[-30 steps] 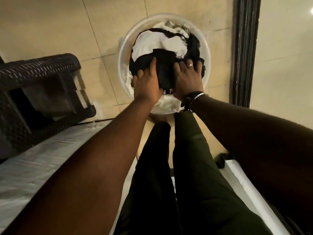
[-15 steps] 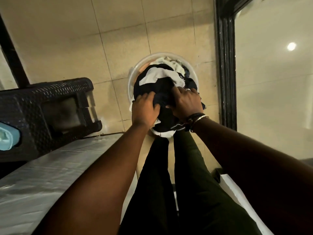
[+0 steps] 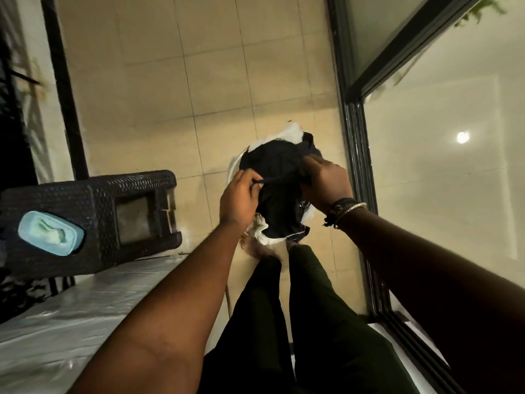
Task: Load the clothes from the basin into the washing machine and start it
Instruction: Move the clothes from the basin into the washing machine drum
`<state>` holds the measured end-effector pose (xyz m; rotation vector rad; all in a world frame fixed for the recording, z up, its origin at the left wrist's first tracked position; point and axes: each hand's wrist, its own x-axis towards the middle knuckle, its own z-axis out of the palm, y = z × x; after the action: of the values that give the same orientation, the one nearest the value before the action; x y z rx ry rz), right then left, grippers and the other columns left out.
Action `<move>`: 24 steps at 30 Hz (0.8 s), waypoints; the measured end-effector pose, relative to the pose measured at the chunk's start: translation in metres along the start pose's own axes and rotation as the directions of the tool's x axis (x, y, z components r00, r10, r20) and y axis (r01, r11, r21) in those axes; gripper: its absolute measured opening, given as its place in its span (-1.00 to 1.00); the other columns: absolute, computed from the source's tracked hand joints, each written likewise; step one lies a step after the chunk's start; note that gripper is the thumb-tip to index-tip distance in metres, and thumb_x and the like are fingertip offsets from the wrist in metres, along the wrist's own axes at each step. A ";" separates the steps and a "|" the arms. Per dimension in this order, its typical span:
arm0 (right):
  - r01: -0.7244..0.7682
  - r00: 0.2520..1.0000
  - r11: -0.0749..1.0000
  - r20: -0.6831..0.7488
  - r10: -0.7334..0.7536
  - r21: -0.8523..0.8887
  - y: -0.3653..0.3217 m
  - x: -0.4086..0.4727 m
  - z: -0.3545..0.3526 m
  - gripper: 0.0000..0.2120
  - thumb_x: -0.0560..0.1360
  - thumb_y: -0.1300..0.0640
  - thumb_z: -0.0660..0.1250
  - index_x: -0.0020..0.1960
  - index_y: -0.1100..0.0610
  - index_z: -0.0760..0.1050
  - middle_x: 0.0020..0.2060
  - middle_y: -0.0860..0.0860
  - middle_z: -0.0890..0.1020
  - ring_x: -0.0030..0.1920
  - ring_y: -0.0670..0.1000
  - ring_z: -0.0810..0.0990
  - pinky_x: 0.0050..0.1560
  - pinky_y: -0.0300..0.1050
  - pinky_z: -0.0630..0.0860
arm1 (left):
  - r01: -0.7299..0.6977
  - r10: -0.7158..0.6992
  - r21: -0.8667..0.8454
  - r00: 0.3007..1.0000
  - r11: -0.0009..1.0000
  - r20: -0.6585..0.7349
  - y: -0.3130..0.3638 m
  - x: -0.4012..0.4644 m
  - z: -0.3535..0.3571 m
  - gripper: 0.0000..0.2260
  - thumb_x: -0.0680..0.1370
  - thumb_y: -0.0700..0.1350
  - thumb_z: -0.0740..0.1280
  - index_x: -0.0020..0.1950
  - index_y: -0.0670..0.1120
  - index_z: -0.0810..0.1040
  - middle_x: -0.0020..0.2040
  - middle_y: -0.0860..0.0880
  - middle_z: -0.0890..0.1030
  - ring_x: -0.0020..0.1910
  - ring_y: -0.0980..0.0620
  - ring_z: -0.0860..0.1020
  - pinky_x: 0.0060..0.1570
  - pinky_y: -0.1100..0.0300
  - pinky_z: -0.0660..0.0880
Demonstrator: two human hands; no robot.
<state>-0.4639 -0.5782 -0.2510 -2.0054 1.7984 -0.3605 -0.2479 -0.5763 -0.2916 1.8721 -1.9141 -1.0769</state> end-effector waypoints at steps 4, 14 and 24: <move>-0.086 0.996 0.996 -0.033 0.088 0.033 -0.023 -0.006 -0.039 -0.82 0.38 0.21 0.44 -0.05 0.12 0.50 -0.26 0.04 0.61 -0.32 0.16 0.59 -0.35 -0.01 0.55 | -0.055 0.054 -0.124 0.998 0.991 -0.015 0.031 -0.008 -0.025 -0.95 0.61 -0.18 0.28 0.03 -0.05 0.48 0.00 0.02 0.51 -0.02 -0.02 0.52 -0.05 0.01 0.52; -0.154 0.977 0.716 -0.005 0.214 0.681 -0.099 -0.001 -0.128 -0.67 0.46 0.24 0.35 -0.31 -0.01 0.26 -0.44 -0.13 0.33 -0.41 -0.18 0.30 -0.35 -0.29 0.28 | -0.047 0.104 -0.282 0.976 0.958 0.193 0.083 -0.039 -0.091 -0.53 0.50 0.32 0.34 0.32 0.17 0.34 0.12 0.05 0.64 0.04 0.07 0.61 -0.02 0.10 0.55; -0.032 0.956 0.677 0.221 -0.194 0.735 -0.168 0.031 -0.232 -0.80 0.48 0.18 0.27 -0.27 0.06 0.31 -0.40 -0.11 0.36 -0.35 -0.15 0.34 -0.32 -0.23 0.30 | -0.153 0.183 -0.271 0.979 0.950 0.090 0.092 -0.033 -0.155 -0.41 0.30 0.13 0.61 0.23 0.01 0.48 0.13 0.02 0.46 0.16 -0.01 0.51 0.15 -0.03 0.54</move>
<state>-0.4190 -0.6279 0.0288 -1.4493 1.1088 -0.6647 -0.2131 -0.6045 -0.1143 1.5065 -1.8438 -1.3322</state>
